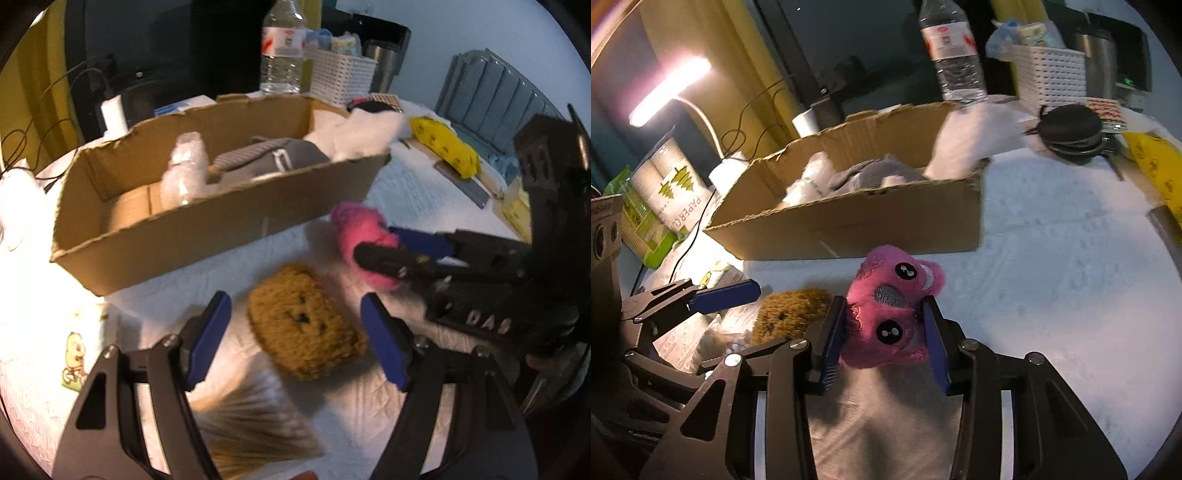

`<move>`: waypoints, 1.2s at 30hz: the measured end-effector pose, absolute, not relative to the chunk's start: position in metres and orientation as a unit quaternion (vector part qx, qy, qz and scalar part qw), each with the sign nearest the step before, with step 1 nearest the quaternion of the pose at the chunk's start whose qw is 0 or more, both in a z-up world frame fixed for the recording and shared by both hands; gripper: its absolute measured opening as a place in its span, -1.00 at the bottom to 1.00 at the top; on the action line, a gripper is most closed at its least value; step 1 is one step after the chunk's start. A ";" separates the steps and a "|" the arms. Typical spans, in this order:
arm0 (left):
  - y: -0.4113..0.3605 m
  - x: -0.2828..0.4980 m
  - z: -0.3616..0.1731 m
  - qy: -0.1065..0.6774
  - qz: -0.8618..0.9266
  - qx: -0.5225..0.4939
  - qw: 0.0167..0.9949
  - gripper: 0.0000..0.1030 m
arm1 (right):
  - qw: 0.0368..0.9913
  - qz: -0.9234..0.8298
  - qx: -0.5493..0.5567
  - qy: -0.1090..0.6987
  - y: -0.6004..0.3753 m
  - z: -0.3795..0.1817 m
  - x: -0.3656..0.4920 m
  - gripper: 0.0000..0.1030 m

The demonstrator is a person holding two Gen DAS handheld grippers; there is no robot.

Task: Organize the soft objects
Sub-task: 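Grasp the brown fuzzy plush with the left gripper while the right gripper grasps the pink plush, then carry the brown plush and pink plush toward the box above its opening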

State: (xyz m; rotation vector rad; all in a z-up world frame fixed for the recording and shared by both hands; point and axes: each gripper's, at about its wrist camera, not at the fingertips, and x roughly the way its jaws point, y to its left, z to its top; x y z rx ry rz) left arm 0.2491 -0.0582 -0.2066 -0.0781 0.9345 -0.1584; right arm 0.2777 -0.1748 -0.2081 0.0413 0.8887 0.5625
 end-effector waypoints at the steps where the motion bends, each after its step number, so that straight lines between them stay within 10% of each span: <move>1: -0.061 0.250 -0.208 0.452 -0.077 -0.034 0.888 0.44 | 0.867 0.264 0.025 0.422 -0.182 -0.207 0.278 -0.17; 10: -0.083 0.257 -0.217 0.474 -0.071 0.009 0.878 0.42 | 0.880 0.240 0.053 0.407 -0.224 -0.199 0.272 -0.17; 17: -0.095 0.248 -0.211 0.469 -0.103 0.021 0.877 -0.06 | 0.886 0.234 0.062 0.395 -0.234 -0.194 0.264 -0.17; 36: -0.077 0.206 -0.141 0.375 -0.129 0.003 0.918 -0.07 | 0.906 0.242 0.036 0.345 -0.214 -0.146 0.233 -0.17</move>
